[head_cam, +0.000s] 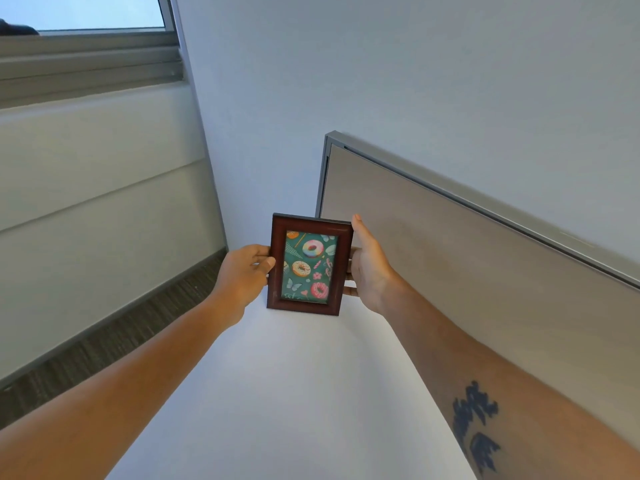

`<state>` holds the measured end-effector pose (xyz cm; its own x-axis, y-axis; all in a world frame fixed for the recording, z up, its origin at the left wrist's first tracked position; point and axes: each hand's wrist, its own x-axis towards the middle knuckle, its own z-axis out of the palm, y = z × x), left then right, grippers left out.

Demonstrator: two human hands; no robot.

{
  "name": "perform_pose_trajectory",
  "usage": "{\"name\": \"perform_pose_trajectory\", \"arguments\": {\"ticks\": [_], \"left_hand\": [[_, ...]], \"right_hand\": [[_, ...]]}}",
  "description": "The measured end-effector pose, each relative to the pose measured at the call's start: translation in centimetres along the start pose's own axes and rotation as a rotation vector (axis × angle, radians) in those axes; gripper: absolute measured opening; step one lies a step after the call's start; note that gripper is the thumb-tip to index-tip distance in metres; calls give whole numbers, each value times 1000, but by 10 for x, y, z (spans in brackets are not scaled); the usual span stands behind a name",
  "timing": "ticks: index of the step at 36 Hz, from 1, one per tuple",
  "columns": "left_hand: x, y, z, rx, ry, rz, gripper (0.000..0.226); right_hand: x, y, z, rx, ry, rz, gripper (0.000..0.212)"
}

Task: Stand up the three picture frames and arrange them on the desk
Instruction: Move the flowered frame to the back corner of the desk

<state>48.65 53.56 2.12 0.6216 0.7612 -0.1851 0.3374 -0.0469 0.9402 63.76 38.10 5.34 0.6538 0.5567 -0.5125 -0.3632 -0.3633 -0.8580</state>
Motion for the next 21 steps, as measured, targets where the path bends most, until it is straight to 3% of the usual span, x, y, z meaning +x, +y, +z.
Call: {"name": "perform_pose_trajectory", "arguments": {"ticks": [7,14,16,19,21], "left_hand": [[-2,-4,1,-39,7,-4,31],[-15,-14,-1,104,2,78,48],[-23,-24,-2,290,-23,139,62],[-40,-47,-4,759,-15,301,92],[-58,-61,-7,933,16,409,101]], "right_hand": [[2,8,-1,-48,31,11,113],[-17,39,-13,-183,83,-55,100],[-28,60,-20,-350,135,-165,110],[-52,93,-32,-842,243,-337,87],[-78,114,-41,-1102,265,-448,86]]}}
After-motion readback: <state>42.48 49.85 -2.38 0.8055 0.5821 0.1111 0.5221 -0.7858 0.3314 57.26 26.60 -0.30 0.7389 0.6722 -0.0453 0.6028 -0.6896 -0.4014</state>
